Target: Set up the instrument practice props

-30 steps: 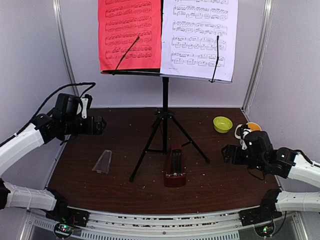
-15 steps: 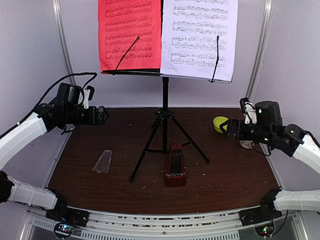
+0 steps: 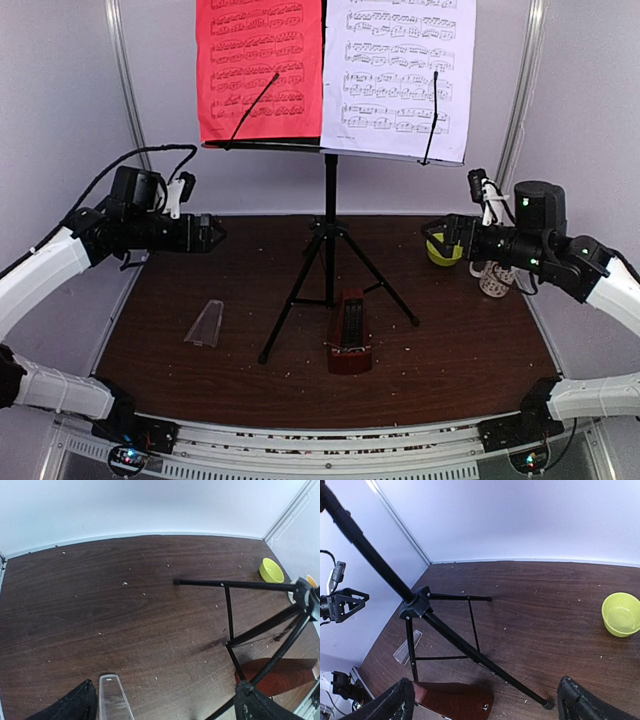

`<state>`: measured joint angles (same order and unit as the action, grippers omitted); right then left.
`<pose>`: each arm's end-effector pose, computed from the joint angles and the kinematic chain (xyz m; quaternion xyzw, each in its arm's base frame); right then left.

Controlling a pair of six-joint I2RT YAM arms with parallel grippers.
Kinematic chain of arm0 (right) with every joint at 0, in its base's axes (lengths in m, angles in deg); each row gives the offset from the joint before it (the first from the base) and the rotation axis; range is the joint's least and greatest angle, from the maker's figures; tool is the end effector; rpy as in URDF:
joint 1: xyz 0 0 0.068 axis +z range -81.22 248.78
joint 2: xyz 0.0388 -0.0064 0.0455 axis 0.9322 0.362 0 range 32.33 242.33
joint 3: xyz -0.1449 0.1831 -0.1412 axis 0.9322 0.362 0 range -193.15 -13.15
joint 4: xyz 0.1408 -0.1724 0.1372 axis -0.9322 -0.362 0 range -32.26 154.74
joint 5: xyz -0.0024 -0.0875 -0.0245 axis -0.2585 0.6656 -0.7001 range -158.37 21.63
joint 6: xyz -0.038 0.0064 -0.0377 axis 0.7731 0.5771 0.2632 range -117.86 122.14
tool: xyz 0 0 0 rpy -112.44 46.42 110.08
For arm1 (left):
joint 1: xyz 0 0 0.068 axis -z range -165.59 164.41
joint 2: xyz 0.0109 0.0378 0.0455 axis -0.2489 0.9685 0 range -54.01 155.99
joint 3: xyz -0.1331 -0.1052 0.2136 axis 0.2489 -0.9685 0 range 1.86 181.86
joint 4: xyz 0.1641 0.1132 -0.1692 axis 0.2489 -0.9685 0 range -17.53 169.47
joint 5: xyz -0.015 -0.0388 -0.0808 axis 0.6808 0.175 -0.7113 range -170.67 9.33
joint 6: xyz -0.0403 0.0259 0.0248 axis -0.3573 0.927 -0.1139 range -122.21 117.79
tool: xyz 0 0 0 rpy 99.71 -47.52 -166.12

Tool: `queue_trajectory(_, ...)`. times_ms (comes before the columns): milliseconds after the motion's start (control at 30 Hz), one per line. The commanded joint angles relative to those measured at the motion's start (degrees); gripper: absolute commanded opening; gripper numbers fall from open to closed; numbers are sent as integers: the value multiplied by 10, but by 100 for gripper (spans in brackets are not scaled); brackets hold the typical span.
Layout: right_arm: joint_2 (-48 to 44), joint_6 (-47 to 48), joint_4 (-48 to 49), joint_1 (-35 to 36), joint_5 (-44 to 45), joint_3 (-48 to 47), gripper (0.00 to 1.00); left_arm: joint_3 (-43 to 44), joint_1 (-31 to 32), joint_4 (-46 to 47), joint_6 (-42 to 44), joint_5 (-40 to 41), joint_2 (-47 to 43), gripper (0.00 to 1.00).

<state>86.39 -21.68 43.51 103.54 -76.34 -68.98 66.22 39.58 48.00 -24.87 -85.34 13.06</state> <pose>0.1706 0.1244 0.3585 -0.1176 0.8070 0.3313 0.4746 0.2299 -0.1111 0.3434 0.0384 0.8823 -0.2225 0.4130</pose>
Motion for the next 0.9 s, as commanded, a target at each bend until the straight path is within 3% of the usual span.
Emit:
queue_trajectory(0, 9, -15, 49, 42, -1, 35, 100, -29, 31, 6, -16, 5, -21, 98)
queue_trajectory(400, -16, -58, 117, 97, 39, 150, 100, -135, 72, 31, -92, 43, -73, 98)
queue_trajectory(867, -16, -64, 127, 98, 53, 170, 100, -118, 72, 26, -117, 85, -37, 98)
